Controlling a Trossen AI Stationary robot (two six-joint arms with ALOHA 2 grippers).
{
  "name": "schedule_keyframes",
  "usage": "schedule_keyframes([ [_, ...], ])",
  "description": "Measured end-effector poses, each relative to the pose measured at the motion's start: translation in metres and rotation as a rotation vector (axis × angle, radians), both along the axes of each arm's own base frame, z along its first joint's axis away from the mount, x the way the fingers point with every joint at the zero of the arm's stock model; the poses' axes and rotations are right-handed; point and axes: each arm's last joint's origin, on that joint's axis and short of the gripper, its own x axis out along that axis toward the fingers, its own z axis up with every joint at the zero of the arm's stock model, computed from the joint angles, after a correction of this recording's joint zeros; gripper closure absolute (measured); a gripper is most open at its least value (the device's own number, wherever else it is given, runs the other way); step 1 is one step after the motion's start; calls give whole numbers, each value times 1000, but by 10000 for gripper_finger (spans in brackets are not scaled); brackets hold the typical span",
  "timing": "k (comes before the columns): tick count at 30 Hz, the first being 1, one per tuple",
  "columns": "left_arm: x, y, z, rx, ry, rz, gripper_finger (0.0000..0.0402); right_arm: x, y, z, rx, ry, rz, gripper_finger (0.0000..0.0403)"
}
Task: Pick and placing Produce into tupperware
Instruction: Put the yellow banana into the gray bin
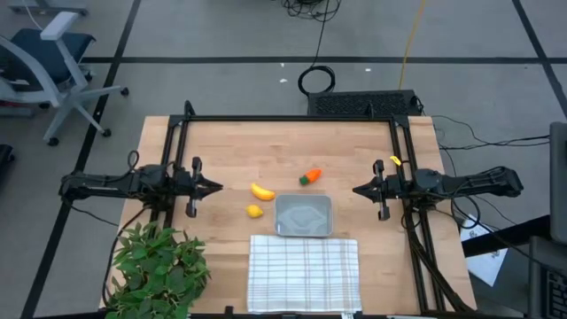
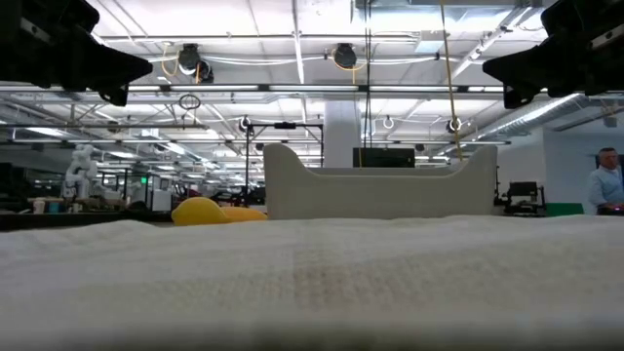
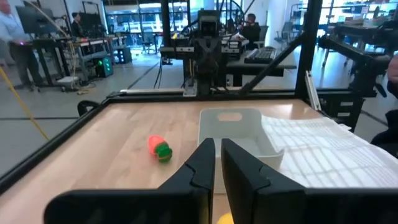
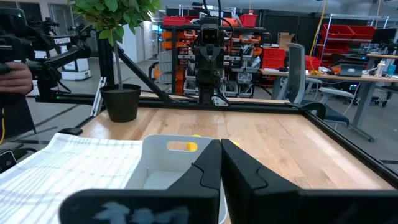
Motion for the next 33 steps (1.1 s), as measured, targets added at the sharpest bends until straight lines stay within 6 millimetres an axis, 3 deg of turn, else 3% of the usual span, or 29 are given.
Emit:
schedule_keyframes([
  [9, 0, 1, 3, -1, -32, 22, 369, 0, 0, 0, -12, 1, 0, 403],
  [17, 7, 7, 1, -35, -5, 244, 397, 0, 0, 0, 36, 5, 0, 403],
  [25, 19, 6, 5, -29, -21, 231, 400, 0, 0, -3, 15, 31, 0, 403],
  [33, 39, 6, 31, -24, 30, 252, 399, 0, 0, -2, -13, 22, 0, 403],
])
